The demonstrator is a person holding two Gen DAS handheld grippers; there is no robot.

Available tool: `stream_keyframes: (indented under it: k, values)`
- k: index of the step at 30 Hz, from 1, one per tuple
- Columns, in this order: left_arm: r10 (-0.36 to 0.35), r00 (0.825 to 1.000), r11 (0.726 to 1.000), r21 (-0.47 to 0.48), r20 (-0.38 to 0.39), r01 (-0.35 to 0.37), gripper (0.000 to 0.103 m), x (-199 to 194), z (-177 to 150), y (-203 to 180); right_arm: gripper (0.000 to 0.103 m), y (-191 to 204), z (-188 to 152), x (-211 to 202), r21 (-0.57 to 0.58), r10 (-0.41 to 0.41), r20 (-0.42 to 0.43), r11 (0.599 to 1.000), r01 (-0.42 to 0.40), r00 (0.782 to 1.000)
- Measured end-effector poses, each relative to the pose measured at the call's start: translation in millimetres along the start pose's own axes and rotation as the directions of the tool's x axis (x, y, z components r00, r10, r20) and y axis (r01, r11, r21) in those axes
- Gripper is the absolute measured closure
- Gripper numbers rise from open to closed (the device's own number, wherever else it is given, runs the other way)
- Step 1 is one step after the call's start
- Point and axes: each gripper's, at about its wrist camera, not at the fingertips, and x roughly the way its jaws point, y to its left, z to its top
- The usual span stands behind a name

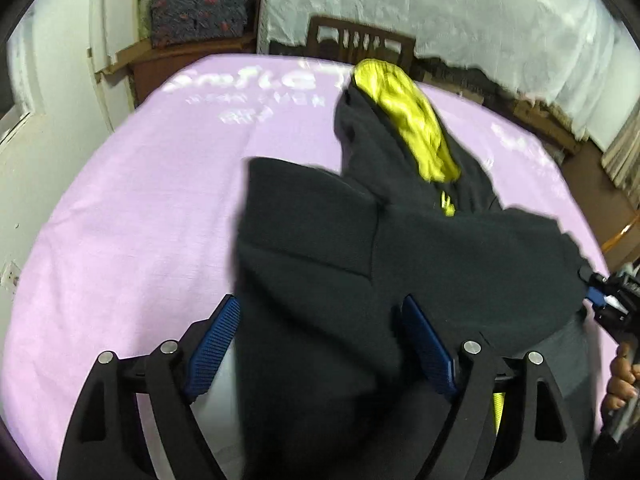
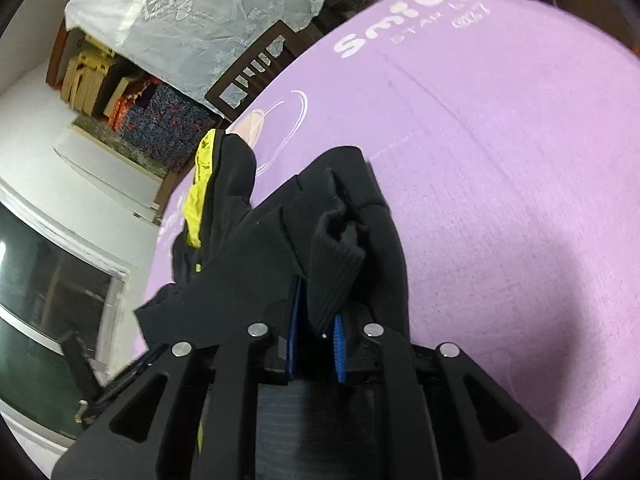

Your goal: Fold large clothes

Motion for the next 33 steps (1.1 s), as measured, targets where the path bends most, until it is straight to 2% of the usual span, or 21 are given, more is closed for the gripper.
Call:
stream_keyframes:
  k: [1,4,6,7,9,10,12,15,16,18,21,22,24,28,29,31,33]
  values:
    - [-0.007,0.999,1.000,-0.003,0.032,0.008,0.019,-12.2,1.9,1.5,0.080,-2.0,1.1,-5.6,0.016,-0.007,0.012,1.000,0.007,1.000]
    - [-0.072,0.995,0.997,0.011,0.069,0.071,0.019,-28.4,11.2,-5.1,0.076,-5.6,6.2,-33.1,0.044,-0.041,0.106,0.998,0.036,0.994]
    - [-0.098,0.993,0.994,0.044,0.069,0.095,0.019,-29.1,19.3,-18.4,0.080,7.4,7.9,-46.7,0.003,0.001,0.156,1.000,-0.002,0.988]
    - [-0.103,0.993,0.993,0.060,0.064,0.099,0.019,-26.9,22.4,-25.6,0.084,18.0,8.0,-47.5,-0.029,0.024,0.156,0.999,-0.020,0.987]
    - [-0.119,0.992,0.988,0.103,0.047,0.114,0.019,-16.1,27.1,-41.1,0.087,50.8,4.2,-37.7,-0.121,0.069,0.119,0.991,-0.055,0.991]
    - [-0.104,0.994,0.988,0.121,0.035,0.099,0.019,-6.4,28.3,-46.9,0.088,66.0,1.7,-29.1,-0.161,0.077,0.092,0.985,-0.061,0.993]
    - [-0.059,0.998,0.991,0.121,0.002,0.059,0.019,14.9,27.3,-45.8,0.089,96.7,-3.7,-4.8,-0.233,0.082,0.026,0.970,-0.073,0.996]
    - [-0.045,0.998,0.994,0.094,-0.046,0.049,0.022,37.3,25.1,-34.1,0.089,121.9,-7.8,34.3,-0.293,0.050,-0.048,0.954,-0.062,0.998]
    - [-0.042,0.998,0.995,0.092,-0.053,0.047,0.025,41.3,23.7,-30.2,0.089,123.0,-8.1,44.6,-0.298,0.039,-0.068,0.953,-0.057,0.997]
    - [-0.032,0.999,0.993,0.109,-0.044,0.036,0.026,42.6,20.3,-26.0,0.089,117.3,-6.3,63.7,-0.290,0.008,-0.100,0.956,-0.037,0.995]
    - [-0.005,0.999,0.991,0.132,-0.031,0.010,0.026,44.8,17.6,-27.4,0.090,93.9,-2.3,74.4,-0.262,-0.057,-0.099,0.965,0.030,0.993]
    - [0.007,1.000,0.990,0.143,-0.028,-0.003,0.026,46.3,17.1,-29.2,0.103,83.1,-0.4,75.5,-0.240,-0.059,-0.107,0.970,0.032,0.993]
    - [0.011,1.000,0.990,0.144,-0.030,-0.007,0.026,46.2,16.8,-27.6,0.103,65.6,4.9,71.9,-0.180,-0.018,-0.132,0.984,-0.006,0.991]
    - [-0.027,0.999,0.997,0.071,-0.031,0.030,0.035,32.8,15.9,-13.8,0.103,55.9,13.1,53.4,-0.173,-0.085,-0.112,0.983,0.065,0.990]
    - [-0.073,0.997,0.997,0.031,-0.027,0.074,0.035,21.8,14.3,-5.3,0.103,50.1,16.4,46.7,-0.149,-0.089,-0.111,0.986,0.072,0.990]
    - [-0.110,0.994,0.994,0.000,-0.006,0.110,0.035,6.5,12.8,2.3,0.103,44.1,21.9,33.9,-0.120,-0.115,-0.091,0.987,0.104,0.989]
    - [-0.113,0.993,0.994,-0.011,0.017,0.113,0.034,-7.5,11.0,10.9,0.098,51.2,29.2,18.6,-0.136,-0.138,-0.042,0.982,0.131,0.990]
